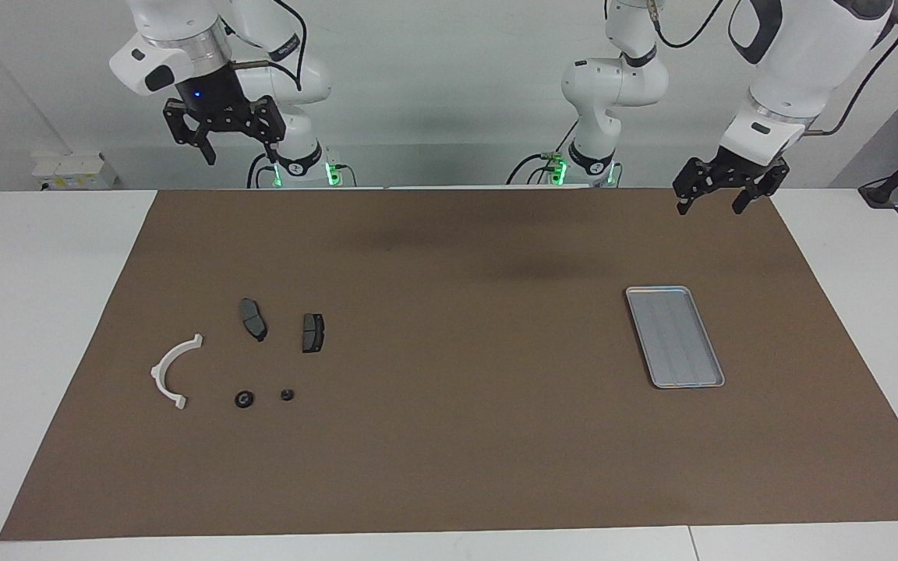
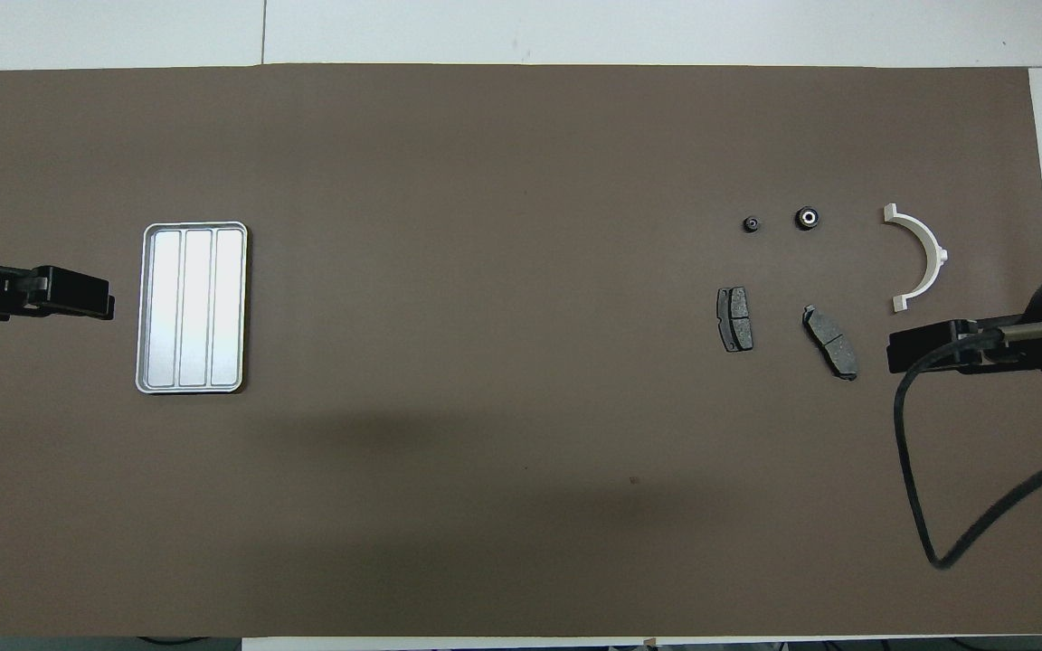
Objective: Place bearing gear from tray to pile
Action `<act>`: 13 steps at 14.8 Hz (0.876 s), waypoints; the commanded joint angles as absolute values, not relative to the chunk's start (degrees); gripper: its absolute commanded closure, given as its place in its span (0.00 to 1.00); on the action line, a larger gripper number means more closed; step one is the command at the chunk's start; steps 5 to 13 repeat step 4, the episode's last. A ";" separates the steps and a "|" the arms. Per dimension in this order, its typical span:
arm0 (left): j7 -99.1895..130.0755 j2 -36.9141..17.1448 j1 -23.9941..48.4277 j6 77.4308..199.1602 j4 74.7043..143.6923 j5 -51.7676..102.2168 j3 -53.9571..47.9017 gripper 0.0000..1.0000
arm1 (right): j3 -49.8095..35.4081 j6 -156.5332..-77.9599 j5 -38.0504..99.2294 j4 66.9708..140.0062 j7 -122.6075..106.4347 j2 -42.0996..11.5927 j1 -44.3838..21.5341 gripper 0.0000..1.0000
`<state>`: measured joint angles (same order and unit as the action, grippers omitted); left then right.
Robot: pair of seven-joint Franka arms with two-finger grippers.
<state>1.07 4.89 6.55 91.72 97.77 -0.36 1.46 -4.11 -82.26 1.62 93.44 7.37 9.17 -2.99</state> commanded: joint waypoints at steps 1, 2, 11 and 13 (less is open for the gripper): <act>0.44 6.68 7.29 90.70 99.23 -0.26 1.93 0.00 | -4.31 -83.32 3.08 94.22 7.56 9.49 -2.11 0.00; 0.44 6.68 7.29 90.70 99.23 -0.26 1.93 0.00 | -4.39 -83.32 2.99 94.22 7.56 9.49 -2.11 0.00; 0.44 6.68 7.47 90.79 99.14 -0.26 1.93 0.00 | -4.31 -83.32 2.99 94.22 7.56 9.49 -2.02 0.00; 0.44 6.68 7.47 90.79 99.14 -0.26 1.93 0.00 | -4.31 -83.32 2.99 94.22 7.56 9.49 -2.02 0.00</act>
